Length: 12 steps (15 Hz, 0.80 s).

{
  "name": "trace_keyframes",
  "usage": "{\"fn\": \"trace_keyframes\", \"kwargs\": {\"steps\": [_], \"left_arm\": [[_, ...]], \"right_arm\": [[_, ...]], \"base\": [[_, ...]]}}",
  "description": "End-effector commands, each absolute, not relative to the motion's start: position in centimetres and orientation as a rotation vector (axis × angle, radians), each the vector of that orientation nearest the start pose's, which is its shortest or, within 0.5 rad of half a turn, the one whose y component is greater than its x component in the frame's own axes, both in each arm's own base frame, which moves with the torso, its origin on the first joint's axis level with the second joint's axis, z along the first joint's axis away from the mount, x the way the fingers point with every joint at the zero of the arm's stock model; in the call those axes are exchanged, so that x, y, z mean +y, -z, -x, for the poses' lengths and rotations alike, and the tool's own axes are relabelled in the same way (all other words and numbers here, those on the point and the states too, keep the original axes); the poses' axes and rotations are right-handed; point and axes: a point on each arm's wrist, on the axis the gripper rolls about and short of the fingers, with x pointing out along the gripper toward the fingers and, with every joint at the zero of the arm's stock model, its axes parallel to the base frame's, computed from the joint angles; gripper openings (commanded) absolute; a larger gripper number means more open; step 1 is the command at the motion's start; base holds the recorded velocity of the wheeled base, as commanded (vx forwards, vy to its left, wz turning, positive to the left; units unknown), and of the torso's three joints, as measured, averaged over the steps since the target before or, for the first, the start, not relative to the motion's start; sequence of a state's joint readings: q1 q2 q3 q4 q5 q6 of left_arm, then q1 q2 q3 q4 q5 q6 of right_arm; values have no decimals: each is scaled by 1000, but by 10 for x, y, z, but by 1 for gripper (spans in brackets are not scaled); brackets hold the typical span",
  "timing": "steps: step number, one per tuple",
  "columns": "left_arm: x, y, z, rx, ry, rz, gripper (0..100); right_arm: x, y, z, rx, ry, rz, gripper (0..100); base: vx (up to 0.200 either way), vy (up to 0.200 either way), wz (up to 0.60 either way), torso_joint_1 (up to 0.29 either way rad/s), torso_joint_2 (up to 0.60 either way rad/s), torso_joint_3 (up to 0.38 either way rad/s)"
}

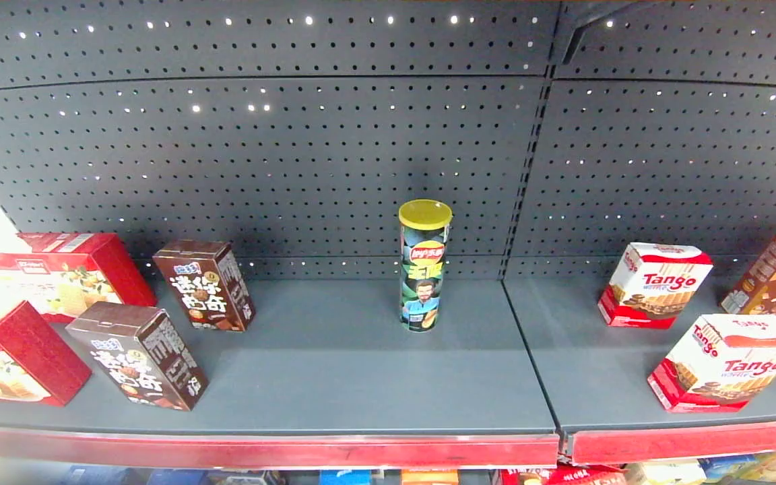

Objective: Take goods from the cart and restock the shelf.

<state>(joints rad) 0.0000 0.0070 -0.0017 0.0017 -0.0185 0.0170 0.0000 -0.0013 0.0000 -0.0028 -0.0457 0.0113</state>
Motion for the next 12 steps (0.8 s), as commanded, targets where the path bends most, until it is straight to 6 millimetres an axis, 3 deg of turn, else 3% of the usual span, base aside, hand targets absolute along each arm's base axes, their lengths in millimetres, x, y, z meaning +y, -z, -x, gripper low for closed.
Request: {"fn": "trace_keyframes", "kwargs": {"steps": [1, 8, 12], "left_arm": [[0, -76, 22, 8, 18, -17, 100], [0, -76, 22, 8, 18, -17, 100], [0, -76, 22, 9, 18, -17, 100]], "right_arm": [[-1, -76, 23, -3, 46, -11, 100], [-1, -76, 23, -3, 48, -12, 100], [-1, -76, 23, -5, 47, -23, 100]], "base": [[0, 0, 0, 0, 0, 0], [0, 0, 0, 0, 0, 0], [0, 0, -600, 0, 0, 7]]}}
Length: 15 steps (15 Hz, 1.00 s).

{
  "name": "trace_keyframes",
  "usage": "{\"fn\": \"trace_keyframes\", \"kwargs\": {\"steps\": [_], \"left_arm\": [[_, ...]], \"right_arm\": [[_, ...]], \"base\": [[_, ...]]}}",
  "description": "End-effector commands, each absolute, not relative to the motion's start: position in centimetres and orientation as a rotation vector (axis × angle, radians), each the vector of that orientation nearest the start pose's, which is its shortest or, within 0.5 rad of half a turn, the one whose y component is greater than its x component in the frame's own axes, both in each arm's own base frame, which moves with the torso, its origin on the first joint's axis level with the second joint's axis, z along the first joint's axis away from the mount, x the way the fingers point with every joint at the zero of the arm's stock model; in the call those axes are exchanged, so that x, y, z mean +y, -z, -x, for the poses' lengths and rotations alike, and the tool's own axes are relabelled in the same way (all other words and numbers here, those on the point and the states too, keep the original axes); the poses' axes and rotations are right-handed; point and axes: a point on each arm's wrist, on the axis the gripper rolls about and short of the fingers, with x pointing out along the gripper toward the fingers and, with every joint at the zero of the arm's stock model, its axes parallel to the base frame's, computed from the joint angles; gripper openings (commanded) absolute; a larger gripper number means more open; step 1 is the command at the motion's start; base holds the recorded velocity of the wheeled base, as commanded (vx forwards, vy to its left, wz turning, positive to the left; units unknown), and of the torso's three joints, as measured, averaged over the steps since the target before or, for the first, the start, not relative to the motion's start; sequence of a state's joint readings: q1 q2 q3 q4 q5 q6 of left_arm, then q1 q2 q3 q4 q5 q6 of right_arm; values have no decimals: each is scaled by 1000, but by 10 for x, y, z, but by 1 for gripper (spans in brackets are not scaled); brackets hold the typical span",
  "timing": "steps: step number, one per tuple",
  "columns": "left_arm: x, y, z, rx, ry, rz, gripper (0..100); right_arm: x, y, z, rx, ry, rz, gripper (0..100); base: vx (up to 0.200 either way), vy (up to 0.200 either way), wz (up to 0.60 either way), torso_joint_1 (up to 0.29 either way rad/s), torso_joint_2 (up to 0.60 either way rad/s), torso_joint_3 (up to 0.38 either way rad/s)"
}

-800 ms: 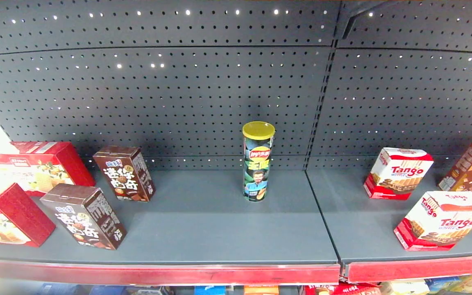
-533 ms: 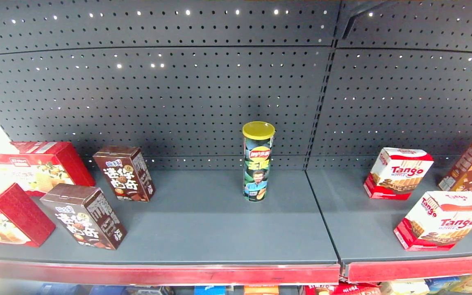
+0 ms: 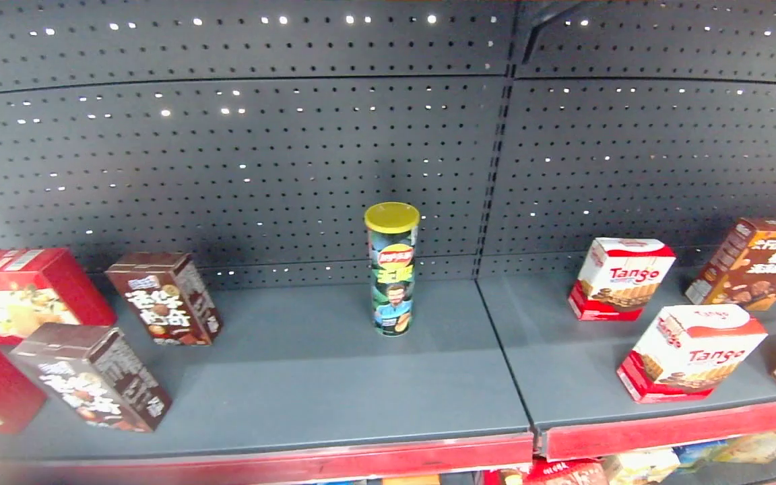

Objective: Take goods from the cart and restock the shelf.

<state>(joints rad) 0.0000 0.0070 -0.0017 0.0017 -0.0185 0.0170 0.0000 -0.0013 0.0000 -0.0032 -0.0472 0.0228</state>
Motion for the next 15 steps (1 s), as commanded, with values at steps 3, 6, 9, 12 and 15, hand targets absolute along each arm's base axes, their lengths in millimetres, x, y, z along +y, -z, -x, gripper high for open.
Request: {"fn": "trace_keyframes", "kwargs": {"steps": [3, 6, 9, 12, 15], "left_arm": [[0, -76, 22, 9, 18, -17, 100], [0, -76, 22, 8, 18, -17, 100], [0, -76, 22, 9, 18, -17, 100], [0, -76, 22, 8, 18, -17, 100], [0, -76, 22, 8, 18, -17, 100]], "right_arm": [[-1, -76, 23, -3, 37, -11, 100], [-1, -76, 23, -3, 35, -6, 100], [-1, -76, 23, -2, 34, -3, 100], [-1, -76, 23, -2, 34, -3, 100], [-1, -76, 23, -3, 34, -3, 100]], "base": [[0, 0, -600, 9, 2, 2], [0, 0, -600, 1, 2, 1], [0, 0, -600, -1, 5, 2], [0, 0, -600, 6, 4, 1], [0, 0, -600, 2, -1, 5]]}}
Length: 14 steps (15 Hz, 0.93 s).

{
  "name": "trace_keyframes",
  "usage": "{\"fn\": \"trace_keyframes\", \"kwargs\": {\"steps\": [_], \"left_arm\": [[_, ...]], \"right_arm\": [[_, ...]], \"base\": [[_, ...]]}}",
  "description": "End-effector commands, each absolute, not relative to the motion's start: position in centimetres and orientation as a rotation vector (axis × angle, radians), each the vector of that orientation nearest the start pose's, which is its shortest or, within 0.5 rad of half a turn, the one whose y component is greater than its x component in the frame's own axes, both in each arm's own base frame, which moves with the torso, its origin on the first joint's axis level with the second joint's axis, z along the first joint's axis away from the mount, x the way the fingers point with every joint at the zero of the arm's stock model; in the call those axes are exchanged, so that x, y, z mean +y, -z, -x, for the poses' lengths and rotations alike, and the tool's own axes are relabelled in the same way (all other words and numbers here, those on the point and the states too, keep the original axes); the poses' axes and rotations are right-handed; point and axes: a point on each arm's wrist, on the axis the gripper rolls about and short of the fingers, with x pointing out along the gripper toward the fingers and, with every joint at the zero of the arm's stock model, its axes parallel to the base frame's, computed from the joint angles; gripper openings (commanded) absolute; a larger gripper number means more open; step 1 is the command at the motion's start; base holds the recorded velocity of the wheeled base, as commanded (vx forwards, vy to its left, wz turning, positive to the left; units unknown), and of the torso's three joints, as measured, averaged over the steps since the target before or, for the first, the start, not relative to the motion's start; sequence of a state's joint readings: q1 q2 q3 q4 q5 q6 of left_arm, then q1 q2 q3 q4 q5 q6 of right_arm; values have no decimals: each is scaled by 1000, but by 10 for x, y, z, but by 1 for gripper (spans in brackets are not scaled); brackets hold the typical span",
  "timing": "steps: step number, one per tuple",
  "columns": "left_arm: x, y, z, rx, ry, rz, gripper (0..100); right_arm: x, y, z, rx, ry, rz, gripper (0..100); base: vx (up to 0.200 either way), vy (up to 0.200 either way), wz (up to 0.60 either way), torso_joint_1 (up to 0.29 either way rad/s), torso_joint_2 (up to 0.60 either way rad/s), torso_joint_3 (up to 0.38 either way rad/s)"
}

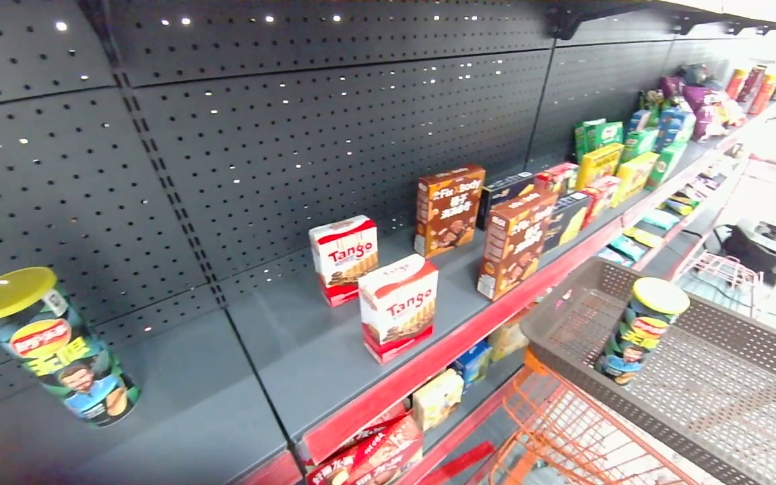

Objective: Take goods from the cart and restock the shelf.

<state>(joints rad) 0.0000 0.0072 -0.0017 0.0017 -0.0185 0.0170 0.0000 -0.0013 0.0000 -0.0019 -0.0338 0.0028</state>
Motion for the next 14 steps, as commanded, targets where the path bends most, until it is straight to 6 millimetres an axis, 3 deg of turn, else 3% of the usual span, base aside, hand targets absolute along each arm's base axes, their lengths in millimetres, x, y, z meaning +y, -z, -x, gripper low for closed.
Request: {"fn": "trace_keyframes", "kwargs": {"steps": [1, 2, 14], "left_arm": [[0, -76, 22, 9, 18, -17, 100], [0, -76, 22, 8, 18, -17, 100], [0, -76, 22, 8, 18, -17, 100]], "right_arm": [[-1, -76, 23, -3, 34, -2, 100], [-1, -76, 23, -3, 34, -2, 100], [-1, -76, 23, -3, 34, -2, 100]], "base": [[0, 0, -600, 2, 2, 2], [0, 0, -600, 7, 7, 7], [0, 0, 0, 0, 0, 0]]}}
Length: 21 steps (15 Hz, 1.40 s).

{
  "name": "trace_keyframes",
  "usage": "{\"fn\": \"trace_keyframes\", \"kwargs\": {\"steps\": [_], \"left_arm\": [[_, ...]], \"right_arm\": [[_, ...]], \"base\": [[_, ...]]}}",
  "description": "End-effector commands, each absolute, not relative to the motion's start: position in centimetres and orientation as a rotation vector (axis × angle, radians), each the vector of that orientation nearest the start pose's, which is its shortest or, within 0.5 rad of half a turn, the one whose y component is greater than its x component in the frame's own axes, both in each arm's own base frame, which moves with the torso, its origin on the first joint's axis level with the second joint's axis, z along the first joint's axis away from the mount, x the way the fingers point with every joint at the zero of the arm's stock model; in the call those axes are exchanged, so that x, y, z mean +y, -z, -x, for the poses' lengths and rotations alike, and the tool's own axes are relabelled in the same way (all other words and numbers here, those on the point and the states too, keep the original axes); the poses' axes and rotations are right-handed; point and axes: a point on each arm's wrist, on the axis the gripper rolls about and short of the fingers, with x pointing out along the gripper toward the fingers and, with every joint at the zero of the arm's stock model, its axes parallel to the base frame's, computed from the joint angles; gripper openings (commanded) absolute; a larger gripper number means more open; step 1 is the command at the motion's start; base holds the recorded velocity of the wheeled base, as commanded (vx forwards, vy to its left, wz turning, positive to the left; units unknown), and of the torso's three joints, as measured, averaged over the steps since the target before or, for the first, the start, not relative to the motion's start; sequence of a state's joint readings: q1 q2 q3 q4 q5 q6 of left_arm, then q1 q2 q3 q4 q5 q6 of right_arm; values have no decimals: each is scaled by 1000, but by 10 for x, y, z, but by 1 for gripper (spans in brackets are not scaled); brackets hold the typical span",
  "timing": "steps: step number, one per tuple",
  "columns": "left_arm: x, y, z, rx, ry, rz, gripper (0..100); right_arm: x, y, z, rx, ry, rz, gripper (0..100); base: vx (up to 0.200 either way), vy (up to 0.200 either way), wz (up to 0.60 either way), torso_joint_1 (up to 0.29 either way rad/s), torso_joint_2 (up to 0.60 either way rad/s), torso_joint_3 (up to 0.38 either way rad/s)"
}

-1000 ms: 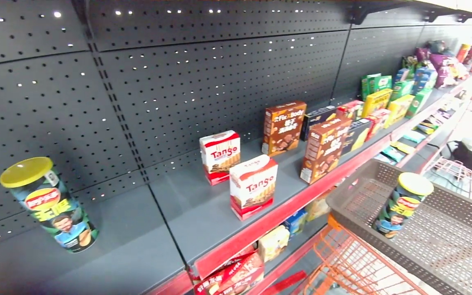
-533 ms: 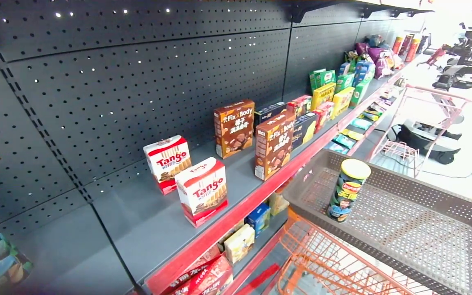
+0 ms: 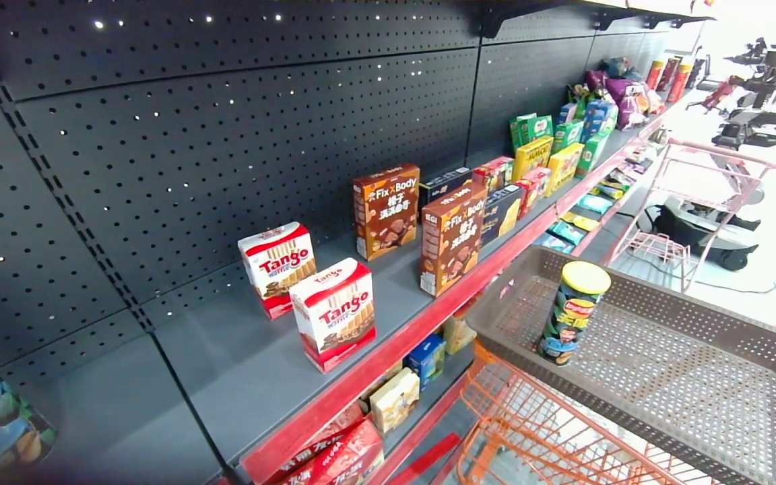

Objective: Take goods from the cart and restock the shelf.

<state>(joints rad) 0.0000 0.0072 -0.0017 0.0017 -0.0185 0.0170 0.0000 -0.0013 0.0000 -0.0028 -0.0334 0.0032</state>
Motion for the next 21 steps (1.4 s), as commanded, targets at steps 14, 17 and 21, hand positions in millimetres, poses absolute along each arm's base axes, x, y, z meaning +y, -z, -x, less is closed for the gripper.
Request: {"fn": "trace_keyframes", "kwargs": {"steps": [14, 17, 21], "left_arm": [[0, -76, 22, 8, 18, -17, 100], [0, -76, 22, 8, 18, -17, 100], [0, -76, 22, 8, 18, -17, 100]], "right_arm": [[-11, -188, -66, 180, 305, 88, 100], [-13, -174, -87, 273, 298, 87, 100], [-22, -177, -157, 372, 331, -87, 100]], "base": [[0, 0, 0, 0, 0, 0], [0, 0, 0, 0, 0, 0], [0, 0, 0, 0, 0, 0]]}}
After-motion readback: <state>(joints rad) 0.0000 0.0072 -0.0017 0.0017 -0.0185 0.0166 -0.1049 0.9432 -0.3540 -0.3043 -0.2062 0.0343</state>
